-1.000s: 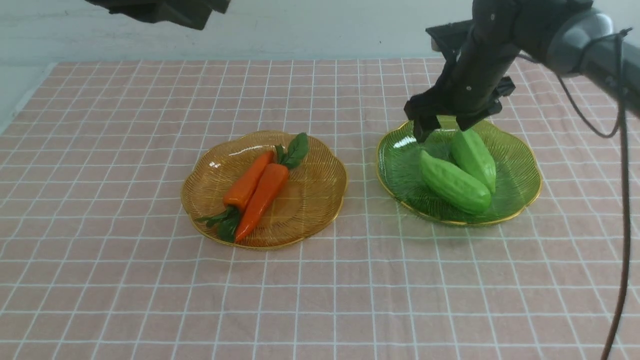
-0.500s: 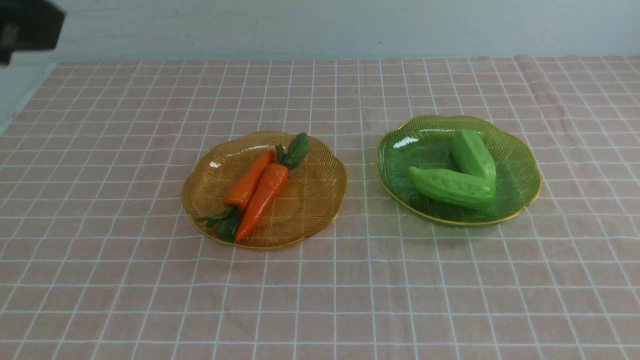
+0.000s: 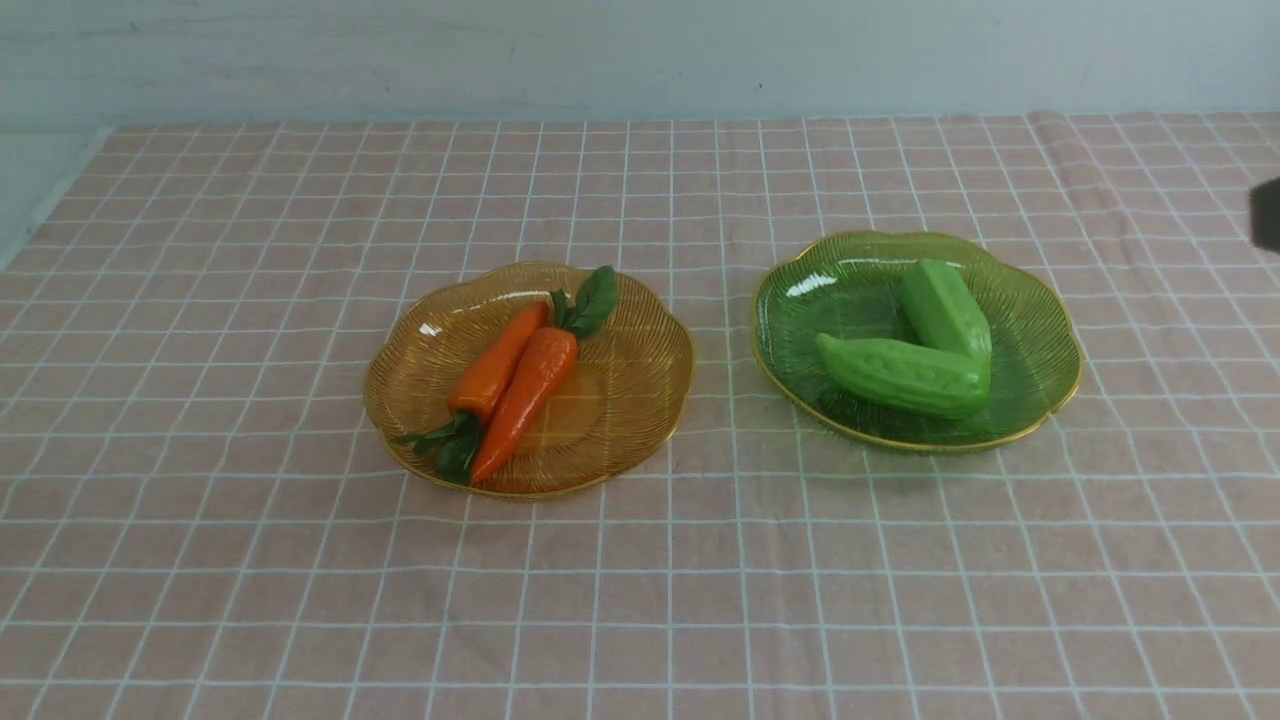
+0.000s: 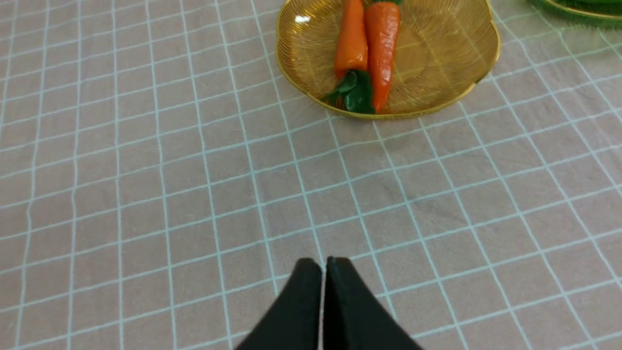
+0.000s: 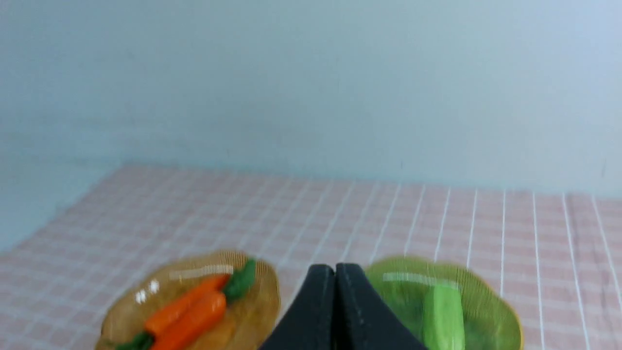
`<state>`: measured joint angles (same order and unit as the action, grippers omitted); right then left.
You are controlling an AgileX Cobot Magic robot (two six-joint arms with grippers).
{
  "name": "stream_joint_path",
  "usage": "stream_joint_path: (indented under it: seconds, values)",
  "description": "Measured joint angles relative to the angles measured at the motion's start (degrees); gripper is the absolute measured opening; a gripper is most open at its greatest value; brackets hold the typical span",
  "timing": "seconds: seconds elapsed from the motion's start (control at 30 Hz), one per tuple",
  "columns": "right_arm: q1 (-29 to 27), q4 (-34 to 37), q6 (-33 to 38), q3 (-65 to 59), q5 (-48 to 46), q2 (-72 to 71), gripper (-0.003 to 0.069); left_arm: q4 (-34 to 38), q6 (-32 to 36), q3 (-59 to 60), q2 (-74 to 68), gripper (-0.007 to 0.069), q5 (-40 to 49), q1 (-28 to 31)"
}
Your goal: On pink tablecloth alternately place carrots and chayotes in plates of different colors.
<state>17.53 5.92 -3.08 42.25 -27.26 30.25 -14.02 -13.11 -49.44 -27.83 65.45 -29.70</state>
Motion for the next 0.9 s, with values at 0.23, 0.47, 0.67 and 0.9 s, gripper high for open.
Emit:
stream_joint_path:
  seconds: [0.23, 0.47, 0.67, 0.9]
  values:
    - [-0.1, 0.0, 0.0, -23.8, 28.8, -24.8, -0.0015, -1.9, -1.0, 5.3, 4.0, -0.0003, -5.4, 0.0]
    - [-0.1, 0.1, 0.1, -28.7, 34.1, -29.4, -0.0015, -1.7, -1.4, 6.0, 3.9, -0.0003, -9.1, 0.0]
    - [-0.1, 0.1, 0.4, -28.8, 34.8, -29.5, -0.0015, -0.8, -1.5, 6.0, 4.3, -0.0003, -10.1, 0.0]
    - [-0.1, 0.1, 0.4, -28.8, 34.1, -29.5, -0.0015, -0.8, -0.9, 6.0, 8.0, -0.0003, -10.1, 0.0]
